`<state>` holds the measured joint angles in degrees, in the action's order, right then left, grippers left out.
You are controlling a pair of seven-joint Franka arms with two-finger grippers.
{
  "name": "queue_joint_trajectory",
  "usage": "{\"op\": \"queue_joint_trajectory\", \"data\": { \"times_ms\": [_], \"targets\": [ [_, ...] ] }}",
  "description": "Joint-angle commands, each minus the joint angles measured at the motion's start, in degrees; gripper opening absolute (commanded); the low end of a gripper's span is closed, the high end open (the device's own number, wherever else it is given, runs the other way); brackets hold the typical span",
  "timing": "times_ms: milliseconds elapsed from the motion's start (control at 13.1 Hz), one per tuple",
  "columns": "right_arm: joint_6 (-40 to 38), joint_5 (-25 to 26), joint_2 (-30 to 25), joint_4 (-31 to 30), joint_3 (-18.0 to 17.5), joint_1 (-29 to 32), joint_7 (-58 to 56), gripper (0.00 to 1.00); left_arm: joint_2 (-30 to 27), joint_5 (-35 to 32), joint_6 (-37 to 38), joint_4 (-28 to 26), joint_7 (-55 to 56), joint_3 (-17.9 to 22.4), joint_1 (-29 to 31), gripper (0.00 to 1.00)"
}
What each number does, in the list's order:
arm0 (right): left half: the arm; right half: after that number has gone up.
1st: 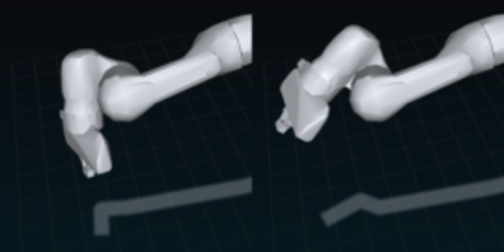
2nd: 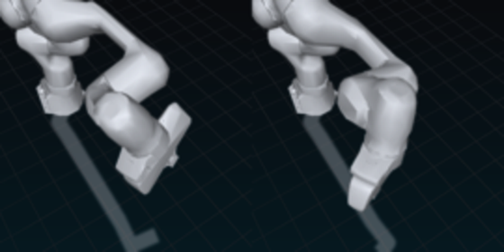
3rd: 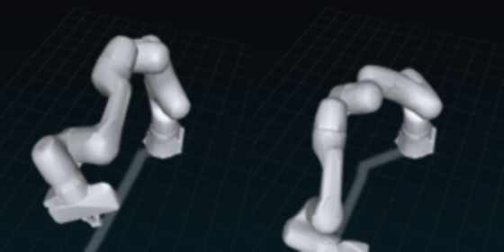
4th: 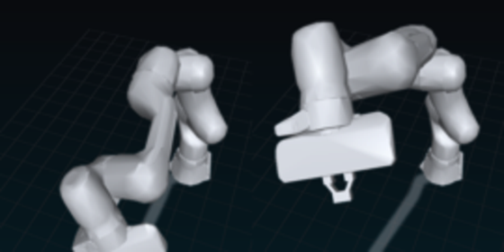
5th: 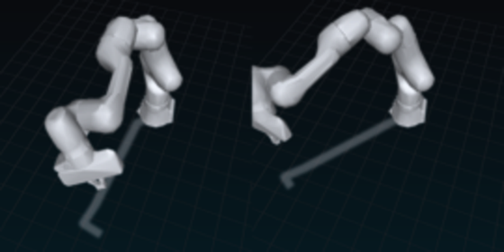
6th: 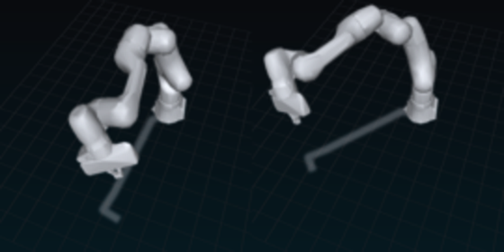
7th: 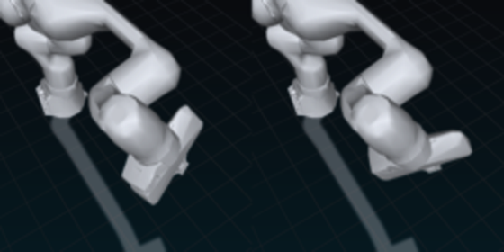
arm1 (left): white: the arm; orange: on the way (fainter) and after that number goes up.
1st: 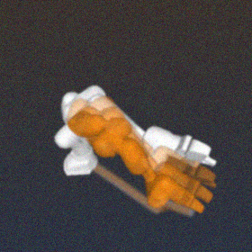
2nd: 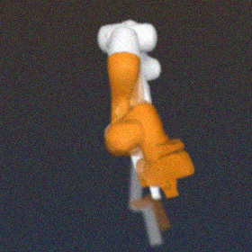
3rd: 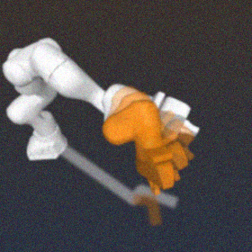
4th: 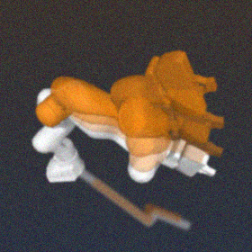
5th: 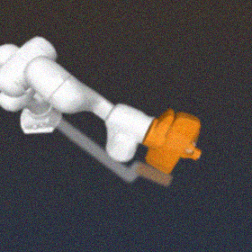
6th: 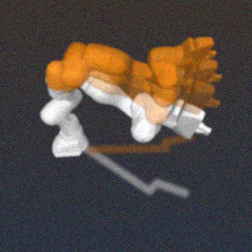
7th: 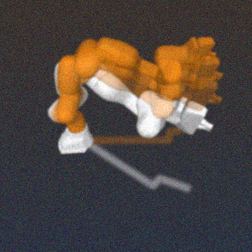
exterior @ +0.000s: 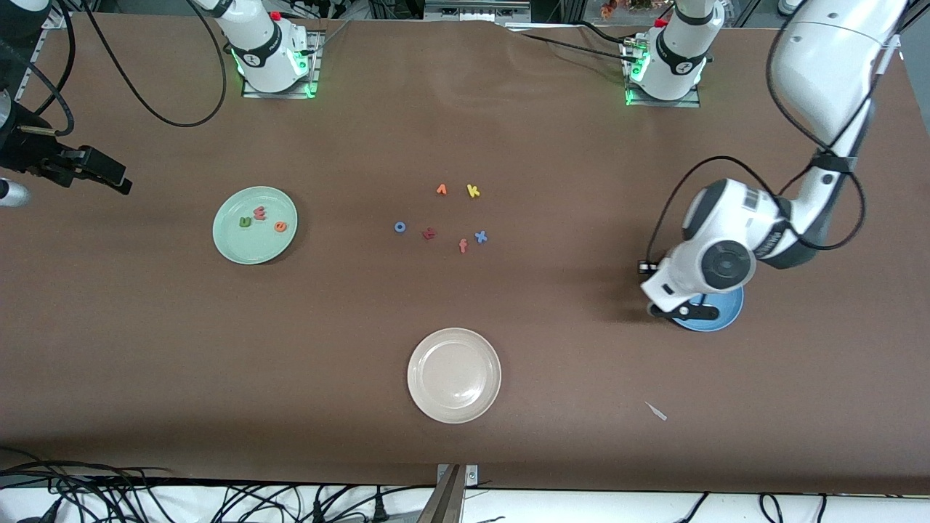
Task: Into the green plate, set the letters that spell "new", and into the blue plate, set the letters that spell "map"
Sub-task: 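Carry the blue m to the blue plate and release it with the left gripper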
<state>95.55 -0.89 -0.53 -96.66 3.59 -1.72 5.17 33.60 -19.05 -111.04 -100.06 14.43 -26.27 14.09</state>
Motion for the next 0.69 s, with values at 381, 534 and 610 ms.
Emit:
{"op": "queue_joint_trajectory", "data": {
  "times_ms": [381,534,610],
  "targets": [
    [-0.2,-0.9,-0.2,-0.1,-0.3,1.2,-0.5,1.0,1.6,-3.3,2.9,4.3,-16.8,1.0,2.8,1.0],
    [0.0,-0.8,-0.2,-0.1,-0.3,1.1,-0.3,1.0,1.5,-3.3,6.2,6.8,-17.1,1.0,3.1,1.0],
    [0.0,-0.8,-0.2,-0.1,-0.4,1.1,-0.3,1.0,1.2,-3.3,8.8,8.7,-17.2,1.0,3.1,1.0]
  ]
}}
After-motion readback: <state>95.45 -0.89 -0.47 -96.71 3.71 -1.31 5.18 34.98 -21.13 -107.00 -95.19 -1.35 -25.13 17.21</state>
